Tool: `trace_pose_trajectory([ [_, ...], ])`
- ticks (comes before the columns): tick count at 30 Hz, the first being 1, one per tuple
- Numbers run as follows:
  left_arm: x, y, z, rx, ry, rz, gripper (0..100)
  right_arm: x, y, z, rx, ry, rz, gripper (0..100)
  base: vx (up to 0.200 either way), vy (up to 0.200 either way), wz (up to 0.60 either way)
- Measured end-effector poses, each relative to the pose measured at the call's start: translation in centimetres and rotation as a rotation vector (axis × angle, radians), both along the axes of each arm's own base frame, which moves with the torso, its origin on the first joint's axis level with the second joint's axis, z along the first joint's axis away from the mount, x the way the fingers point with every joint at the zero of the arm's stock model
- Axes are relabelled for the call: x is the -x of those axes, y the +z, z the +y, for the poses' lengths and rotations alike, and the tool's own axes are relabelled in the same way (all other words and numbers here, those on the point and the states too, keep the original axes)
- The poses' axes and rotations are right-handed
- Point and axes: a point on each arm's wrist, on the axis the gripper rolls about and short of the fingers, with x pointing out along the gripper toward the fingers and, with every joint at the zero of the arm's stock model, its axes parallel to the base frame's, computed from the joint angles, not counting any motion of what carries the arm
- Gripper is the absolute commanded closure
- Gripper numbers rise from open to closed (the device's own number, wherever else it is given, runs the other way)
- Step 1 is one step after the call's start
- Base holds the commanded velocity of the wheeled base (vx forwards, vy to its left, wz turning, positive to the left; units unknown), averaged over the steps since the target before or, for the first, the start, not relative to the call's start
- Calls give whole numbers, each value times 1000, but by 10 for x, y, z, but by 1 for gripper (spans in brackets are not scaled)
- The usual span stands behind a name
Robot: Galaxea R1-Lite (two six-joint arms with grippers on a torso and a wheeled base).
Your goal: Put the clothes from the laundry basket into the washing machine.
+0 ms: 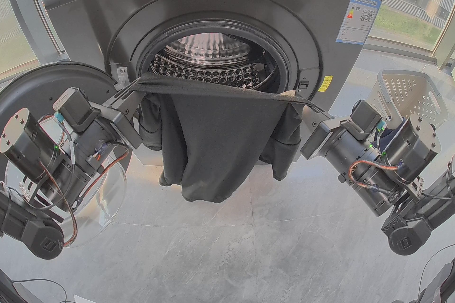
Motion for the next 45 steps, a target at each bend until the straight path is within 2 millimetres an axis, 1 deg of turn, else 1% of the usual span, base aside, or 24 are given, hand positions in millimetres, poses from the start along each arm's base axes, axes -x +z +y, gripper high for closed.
trace_pose_trajectory([
  [6, 3, -7, 1, -2, -1, 28, 100, -1, 5, 0, -13, -10, -13, 100, 0, 0, 0],
  [15, 4, -2, -1, 8, -5, 12, 100, 3, 12, -1, -26, -6, -35, 100, 0, 0, 0],
  [20, 11, -4, -11, 3, -51, 23, 100, 5, 11, 0, -22, 3, -33, 100, 0, 0, 0],
  [21, 13, -5, -16, 1, -69, 27, 100, 5, 11, 0, -21, 11, -32, 0, 0, 0, 0],
  [25, 15, -8, -28, -9, -116, 42, 100, 6, 7, 5, -9, 51, -27, 0, 0, 0, 0],
  [28, 11, -8, -38, -9, -137, 41, 100, 5, -4, 11, 22, 89, 0, 0, 0, 0, 0],
  [31, 4, -2, -45, 2, -145, 22, 100, 8, -24, 16, 74, 120, 56, 0, 0, 0, 0],
  [36, -10, 16, -56, 24, -148, -17, 100, 16, -71, 18, 203, 151, 198, 0, 0, 0, 0],
  [38, -13, 22, -59, 29, -149, -24, 100, 16, -87, 18, 243, 155, 244, 0, 0, 0, 0],
  [42, -15, 31, -60, 42, -150, -48, 100, 12, -107, 20, 288, 155, 296, 0, 0, 0, 0],
  [45, -14, 34, -61, 47, -153, -57, 100, 4, -115, 23, 296, 145, 311, 0, 0, 0, 0],
])
